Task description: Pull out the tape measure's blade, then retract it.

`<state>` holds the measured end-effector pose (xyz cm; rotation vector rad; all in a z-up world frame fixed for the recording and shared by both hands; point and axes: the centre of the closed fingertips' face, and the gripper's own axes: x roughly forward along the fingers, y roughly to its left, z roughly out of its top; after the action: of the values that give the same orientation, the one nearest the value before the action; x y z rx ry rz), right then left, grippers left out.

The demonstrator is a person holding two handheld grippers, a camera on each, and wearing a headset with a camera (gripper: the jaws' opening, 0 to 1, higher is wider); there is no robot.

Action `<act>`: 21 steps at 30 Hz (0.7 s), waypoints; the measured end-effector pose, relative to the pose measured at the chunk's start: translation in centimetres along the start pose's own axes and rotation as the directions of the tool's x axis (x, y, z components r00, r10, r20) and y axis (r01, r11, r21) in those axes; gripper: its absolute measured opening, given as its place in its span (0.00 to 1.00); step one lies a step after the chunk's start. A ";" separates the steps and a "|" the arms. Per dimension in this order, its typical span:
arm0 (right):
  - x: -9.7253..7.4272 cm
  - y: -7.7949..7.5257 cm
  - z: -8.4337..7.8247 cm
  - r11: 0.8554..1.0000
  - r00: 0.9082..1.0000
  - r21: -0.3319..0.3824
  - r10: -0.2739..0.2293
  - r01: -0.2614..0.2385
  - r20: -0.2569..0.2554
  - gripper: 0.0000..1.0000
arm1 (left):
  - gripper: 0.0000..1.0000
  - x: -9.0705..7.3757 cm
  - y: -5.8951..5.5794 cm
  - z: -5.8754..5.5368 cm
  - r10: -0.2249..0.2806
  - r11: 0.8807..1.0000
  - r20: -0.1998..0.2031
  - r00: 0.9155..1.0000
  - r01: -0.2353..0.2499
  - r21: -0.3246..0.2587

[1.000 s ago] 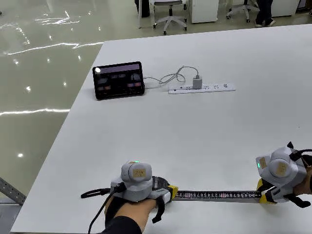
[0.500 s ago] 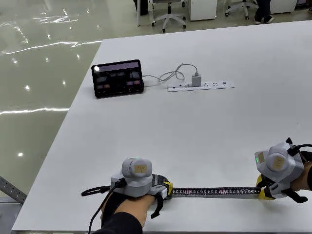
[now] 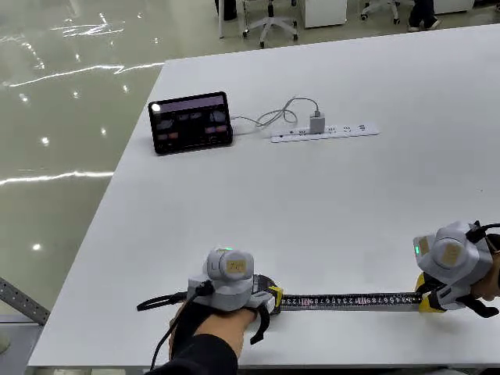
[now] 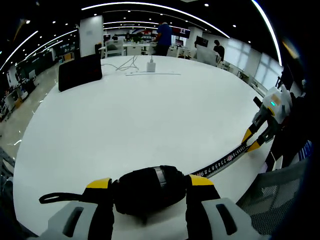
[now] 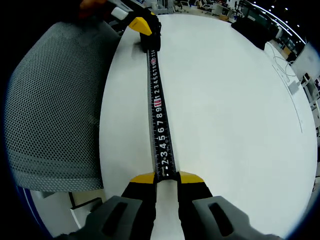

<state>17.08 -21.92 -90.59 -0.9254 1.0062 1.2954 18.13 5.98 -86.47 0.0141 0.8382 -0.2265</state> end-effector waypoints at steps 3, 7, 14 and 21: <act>-0.1 0.1 0.1 1.000 1.000 0.002 -0.002 0.002 0.001 0.11 | 0.53 0.0 0.1 0.0 0.000 1.000 0.000 1.000 0.000 0.003; -0.1 0.1 0.2 1.000 1.000 0.008 -0.007 0.007 0.014 0.11 | 0.53 0.0 0.0 0.0 -0.002 1.000 0.003 1.000 0.002 -0.002; 0.1 0.1 0.4 1.000 1.000 0.018 -0.012 0.011 0.025 0.11 | 0.53 0.0 0.1 0.0 -0.004 1.000 0.007 1.000 0.005 -0.011; 0.1 0.1 0.6 1.000 1.000 0.016 -0.011 0.011 0.029 0.11 | 0.53 0.0 0.0 0.0 -0.006 1.000 0.008 1.000 0.006 -0.010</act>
<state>17.04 -21.28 -90.53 -0.8964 0.9864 1.2861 18.16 6.02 -86.44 0.0012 0.8315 -0.2278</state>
